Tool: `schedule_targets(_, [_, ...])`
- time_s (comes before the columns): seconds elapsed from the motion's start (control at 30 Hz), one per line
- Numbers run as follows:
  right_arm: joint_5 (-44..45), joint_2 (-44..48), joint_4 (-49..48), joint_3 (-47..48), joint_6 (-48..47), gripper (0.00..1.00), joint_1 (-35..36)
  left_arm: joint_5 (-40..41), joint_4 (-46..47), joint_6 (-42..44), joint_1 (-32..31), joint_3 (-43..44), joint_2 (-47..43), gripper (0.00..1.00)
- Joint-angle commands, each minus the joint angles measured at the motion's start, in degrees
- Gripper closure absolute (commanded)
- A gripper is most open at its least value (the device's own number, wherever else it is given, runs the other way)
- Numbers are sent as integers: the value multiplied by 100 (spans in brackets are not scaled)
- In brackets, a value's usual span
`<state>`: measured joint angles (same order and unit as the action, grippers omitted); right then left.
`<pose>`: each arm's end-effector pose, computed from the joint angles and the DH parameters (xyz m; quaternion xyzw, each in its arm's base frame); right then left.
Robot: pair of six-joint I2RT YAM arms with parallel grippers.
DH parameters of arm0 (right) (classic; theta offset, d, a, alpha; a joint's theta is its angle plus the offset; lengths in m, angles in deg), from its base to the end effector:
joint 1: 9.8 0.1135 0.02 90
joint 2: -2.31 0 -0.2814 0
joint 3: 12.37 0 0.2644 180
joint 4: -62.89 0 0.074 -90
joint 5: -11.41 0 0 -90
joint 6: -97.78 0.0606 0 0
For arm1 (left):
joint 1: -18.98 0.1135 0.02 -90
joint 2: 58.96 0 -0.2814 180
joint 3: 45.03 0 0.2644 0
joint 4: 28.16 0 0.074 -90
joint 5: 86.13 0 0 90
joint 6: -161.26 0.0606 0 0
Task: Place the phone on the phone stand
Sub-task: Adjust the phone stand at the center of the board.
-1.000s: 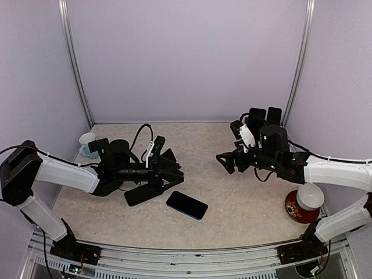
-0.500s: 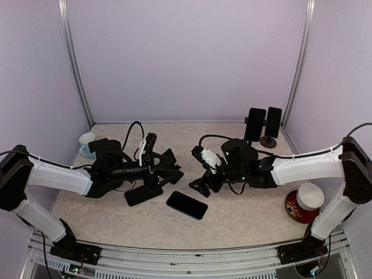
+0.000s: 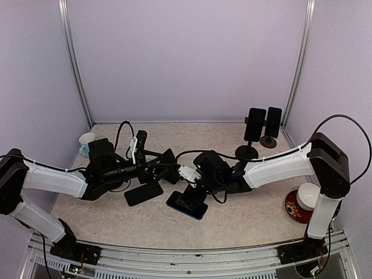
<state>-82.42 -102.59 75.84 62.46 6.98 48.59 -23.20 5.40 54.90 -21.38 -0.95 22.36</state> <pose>0.2164 0.3594 0.1612 -0.4643 0.7905 0.2187 0.3343 0.2227 -0.2255 0.2235 0.3040 0.6604 -0.4661 0.5041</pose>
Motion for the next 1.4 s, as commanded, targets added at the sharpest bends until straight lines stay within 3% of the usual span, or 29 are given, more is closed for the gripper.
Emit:
schedule_targets(0.0, [104, -60, 42, 203, -8, 0, 32, 396, 217, -127, 157, -135, -141, 1])
schedule_targets(0.37, [517, -142, -17, 337, 264, 0, -138, 1151, -424, -123, 264, 155, 239, 1])
schedule_targets(0.7, [602, 1031, -469, -797, 438, 0, -361, 1427, -854, -234, 366, 764, 1245, 4])
schedule_targets(0.93, [735, 1752, -654, -1442, 470, 0, -372, 2339, -1668, -114, 377, 1255, 1683, 8])
schedule_targets(1.2, [916, 2180, -469, -1453, 436, 0, -420, 2981, -2073, -117, 372, 1277, 1712, 8])
schedule_targets(1.37, [387, 3265, -597, -1489, 265, 0, -429, 3086, -2137, -41, 376, 1236, 1691, 8])
